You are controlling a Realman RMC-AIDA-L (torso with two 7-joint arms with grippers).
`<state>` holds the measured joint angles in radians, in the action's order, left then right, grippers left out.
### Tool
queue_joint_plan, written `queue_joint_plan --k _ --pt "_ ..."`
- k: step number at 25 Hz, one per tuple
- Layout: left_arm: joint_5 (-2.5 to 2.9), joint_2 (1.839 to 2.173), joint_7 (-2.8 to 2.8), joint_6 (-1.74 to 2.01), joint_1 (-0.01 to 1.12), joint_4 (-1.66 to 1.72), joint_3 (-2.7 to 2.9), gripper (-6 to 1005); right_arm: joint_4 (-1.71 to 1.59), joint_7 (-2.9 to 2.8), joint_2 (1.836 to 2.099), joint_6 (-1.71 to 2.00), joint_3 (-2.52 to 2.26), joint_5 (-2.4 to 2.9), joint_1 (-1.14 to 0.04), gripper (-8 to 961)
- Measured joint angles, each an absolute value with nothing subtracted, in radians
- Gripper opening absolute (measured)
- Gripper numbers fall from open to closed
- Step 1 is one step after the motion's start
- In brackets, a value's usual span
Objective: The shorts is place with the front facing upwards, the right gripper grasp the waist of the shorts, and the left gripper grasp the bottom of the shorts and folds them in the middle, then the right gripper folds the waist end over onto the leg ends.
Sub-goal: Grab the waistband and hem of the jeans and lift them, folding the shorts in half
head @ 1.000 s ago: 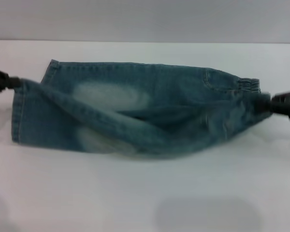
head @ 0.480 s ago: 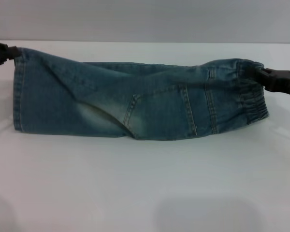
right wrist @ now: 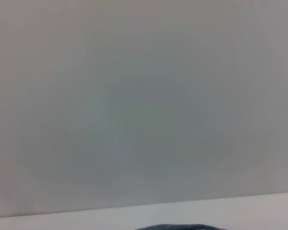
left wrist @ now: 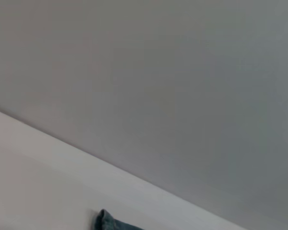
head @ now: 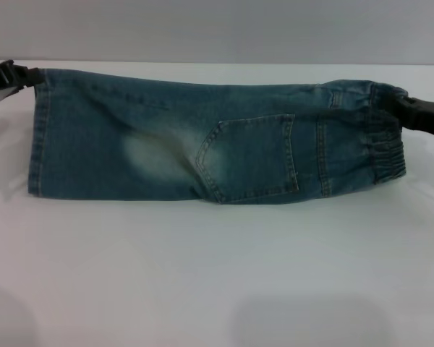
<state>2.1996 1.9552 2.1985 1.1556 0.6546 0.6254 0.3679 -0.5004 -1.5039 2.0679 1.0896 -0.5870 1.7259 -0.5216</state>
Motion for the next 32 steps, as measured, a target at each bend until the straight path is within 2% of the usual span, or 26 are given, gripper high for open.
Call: queue_joint_plan --k 9,32 --pt "2.2 1.964 2.156 1.112 0.66 0.633 0.448 100 -0.428 -1.362 2.07 1.031 -0.588 1.64 -0.531 30" --pt "2.2 1.962 2.06 1.031 0.68 0.664 0.485 110 -0.413 -1.295 2.071 0.985 -0.586 1.607 -0.529 45"
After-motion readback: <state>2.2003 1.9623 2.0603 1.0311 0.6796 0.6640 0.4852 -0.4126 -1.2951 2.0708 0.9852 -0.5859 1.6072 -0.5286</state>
